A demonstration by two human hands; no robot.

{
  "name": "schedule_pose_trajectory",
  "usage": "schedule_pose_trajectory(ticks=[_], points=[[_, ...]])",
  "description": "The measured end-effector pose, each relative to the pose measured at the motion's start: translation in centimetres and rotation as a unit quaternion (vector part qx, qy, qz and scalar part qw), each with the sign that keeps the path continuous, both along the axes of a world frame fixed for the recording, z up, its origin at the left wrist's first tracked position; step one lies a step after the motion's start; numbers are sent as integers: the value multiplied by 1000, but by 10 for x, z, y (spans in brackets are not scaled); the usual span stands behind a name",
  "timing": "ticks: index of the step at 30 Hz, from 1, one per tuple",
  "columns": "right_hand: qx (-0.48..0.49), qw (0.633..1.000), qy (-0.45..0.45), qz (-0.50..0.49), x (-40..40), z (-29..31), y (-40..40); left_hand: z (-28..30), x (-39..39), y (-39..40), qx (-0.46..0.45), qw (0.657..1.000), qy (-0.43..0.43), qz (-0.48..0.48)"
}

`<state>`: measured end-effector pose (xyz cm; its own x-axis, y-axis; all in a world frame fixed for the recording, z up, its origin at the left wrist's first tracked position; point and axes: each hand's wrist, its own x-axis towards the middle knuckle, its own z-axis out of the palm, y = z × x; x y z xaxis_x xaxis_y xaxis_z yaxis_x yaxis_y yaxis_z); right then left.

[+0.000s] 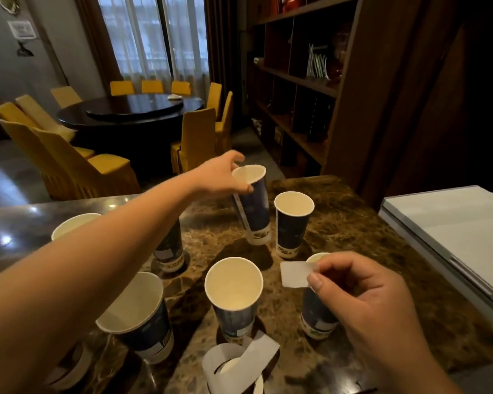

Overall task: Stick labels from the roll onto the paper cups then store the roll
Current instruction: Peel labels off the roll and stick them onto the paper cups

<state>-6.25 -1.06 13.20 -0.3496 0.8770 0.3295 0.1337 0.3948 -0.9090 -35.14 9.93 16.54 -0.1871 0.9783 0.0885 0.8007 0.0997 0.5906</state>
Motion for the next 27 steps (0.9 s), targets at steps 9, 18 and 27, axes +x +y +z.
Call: schedule_pose_trajectory(ticks=[9,18,27], points=[[11,972,234,21,-12,60,17,105,52,-95,88,943,-306,-102],[-27,981,191,23,-36,24,-21,48,101,-152,63,831,-552,-19],[-70,960,270,3,-22,17,-30,-7,141,-180,30,800,-598,-46]])
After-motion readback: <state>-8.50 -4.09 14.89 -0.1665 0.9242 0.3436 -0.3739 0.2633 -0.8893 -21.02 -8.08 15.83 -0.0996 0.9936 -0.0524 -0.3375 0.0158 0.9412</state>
